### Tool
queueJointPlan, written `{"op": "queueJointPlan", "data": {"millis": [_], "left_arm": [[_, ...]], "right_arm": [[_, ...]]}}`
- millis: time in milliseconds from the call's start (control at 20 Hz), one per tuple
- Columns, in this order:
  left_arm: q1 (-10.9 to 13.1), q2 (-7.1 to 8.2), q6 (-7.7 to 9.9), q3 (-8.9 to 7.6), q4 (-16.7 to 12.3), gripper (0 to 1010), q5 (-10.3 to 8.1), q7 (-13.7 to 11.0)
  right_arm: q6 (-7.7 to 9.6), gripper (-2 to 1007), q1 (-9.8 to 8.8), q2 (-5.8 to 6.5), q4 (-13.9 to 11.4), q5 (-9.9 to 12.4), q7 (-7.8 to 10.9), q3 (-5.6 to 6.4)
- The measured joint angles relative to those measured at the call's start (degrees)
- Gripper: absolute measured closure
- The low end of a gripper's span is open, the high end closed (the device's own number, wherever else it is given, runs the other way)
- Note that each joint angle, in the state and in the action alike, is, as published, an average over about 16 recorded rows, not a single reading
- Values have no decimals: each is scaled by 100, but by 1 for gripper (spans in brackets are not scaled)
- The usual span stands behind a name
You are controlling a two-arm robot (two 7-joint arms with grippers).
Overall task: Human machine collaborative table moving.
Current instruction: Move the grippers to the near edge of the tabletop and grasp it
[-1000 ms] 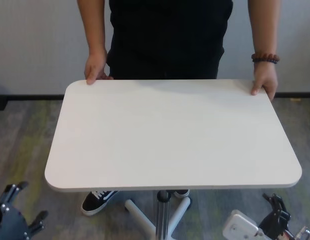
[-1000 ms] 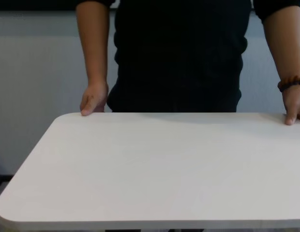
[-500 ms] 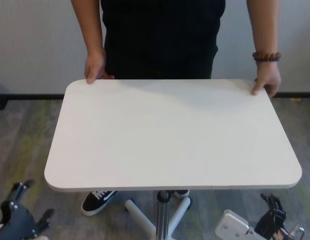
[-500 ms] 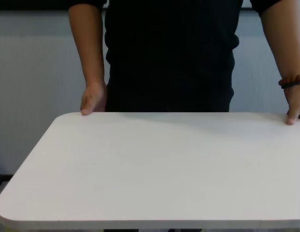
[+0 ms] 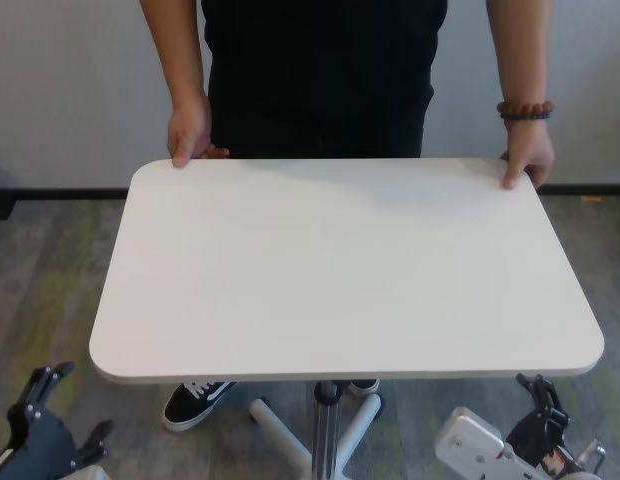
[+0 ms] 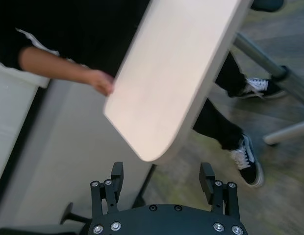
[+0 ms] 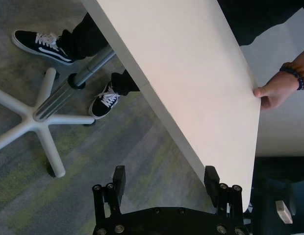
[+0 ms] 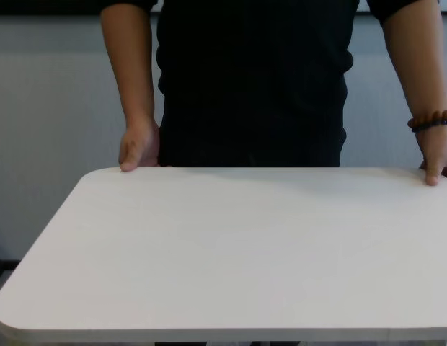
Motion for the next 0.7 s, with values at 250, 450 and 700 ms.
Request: {"op": "queueJointPlan", "data": {"millis": [250, 450, 700], "left_arm": [[-66, -31, 91, 32, -36, 9, 148, -57], [-137, -79, 198, 121, -43, 9, 444, -69], [-242, -173, 336, 313, -1, 9, 1016, -1]], "right_arm": [[-41, 0, -8, -6, 7, 20, 0, 18], [-14, 0, -2, 2, 2, 21, 9, 11], [9, 0, 3, 9, -5, 20, 16, 4]]}}
